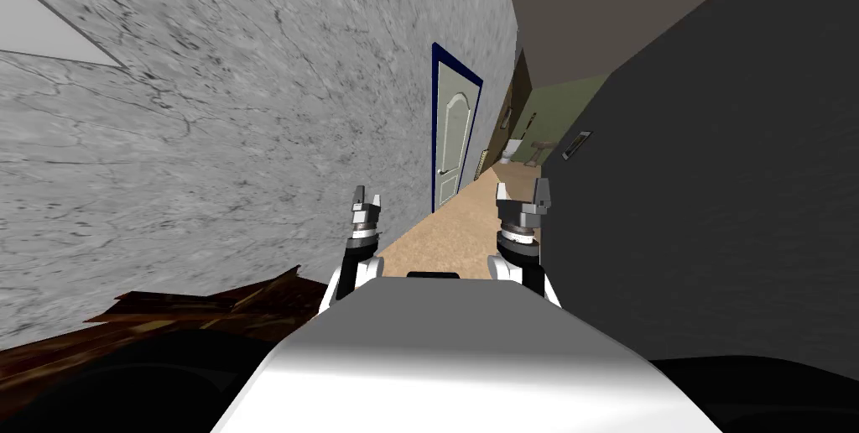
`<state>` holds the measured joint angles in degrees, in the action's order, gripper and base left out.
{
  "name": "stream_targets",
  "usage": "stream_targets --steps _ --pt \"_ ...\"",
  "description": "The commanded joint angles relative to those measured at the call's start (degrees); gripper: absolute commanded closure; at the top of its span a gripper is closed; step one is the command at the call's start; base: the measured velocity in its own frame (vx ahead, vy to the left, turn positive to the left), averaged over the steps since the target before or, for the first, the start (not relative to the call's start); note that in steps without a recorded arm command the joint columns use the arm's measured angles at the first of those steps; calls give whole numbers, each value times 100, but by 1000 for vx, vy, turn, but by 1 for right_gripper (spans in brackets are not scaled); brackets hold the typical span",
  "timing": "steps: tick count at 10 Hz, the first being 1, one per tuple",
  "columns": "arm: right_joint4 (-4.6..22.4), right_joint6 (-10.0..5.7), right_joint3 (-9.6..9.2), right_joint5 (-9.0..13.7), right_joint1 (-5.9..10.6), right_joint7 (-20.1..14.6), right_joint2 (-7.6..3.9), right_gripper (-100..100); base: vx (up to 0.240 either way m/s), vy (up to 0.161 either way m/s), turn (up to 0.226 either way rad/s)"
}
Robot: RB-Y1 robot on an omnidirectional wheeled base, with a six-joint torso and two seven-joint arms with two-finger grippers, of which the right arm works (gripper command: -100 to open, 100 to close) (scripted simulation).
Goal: Pull the door open
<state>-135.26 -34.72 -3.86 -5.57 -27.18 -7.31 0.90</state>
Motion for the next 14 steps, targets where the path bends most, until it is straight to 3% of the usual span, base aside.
stream_targets --steps 1,7,14 --pt "187 -9 -3 56 72 6 -72 -100 62 -25 142" --pt "954 -44 -14 284 366 30 -307 -100 120 -78 128" --pt "1688 -77 -24 502 647 53 -486 -100 79 -65 107"
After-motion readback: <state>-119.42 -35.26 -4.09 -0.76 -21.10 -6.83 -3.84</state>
